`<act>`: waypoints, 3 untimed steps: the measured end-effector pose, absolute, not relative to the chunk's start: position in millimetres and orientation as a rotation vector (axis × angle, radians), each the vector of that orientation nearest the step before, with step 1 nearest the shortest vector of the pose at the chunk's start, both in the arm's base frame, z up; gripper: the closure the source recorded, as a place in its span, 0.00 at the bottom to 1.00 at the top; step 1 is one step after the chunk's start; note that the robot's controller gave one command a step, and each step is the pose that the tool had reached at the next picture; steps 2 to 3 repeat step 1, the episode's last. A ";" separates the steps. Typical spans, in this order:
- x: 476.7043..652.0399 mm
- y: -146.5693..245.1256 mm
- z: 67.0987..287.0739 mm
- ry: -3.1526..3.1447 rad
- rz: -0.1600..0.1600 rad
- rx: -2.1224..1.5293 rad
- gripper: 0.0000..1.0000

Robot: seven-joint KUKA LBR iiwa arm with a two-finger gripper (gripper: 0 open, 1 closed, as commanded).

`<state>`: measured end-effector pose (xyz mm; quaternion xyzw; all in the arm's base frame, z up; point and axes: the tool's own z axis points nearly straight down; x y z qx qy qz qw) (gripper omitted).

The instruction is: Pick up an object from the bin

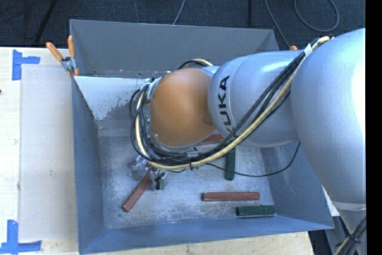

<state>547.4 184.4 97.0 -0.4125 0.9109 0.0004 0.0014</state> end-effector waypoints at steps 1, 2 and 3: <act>548.0 184.8 108.0 2.864 0.002 -1.286 1.00; 548.0 184.8 108.0 2.864 0.002 -1.286 1.00; 548.0 184.8 108.0 2.864 0.002 -1.286 1.00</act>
Offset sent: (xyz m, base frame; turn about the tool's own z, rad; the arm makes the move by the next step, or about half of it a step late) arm 0.0002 0.0000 0.0110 0.0000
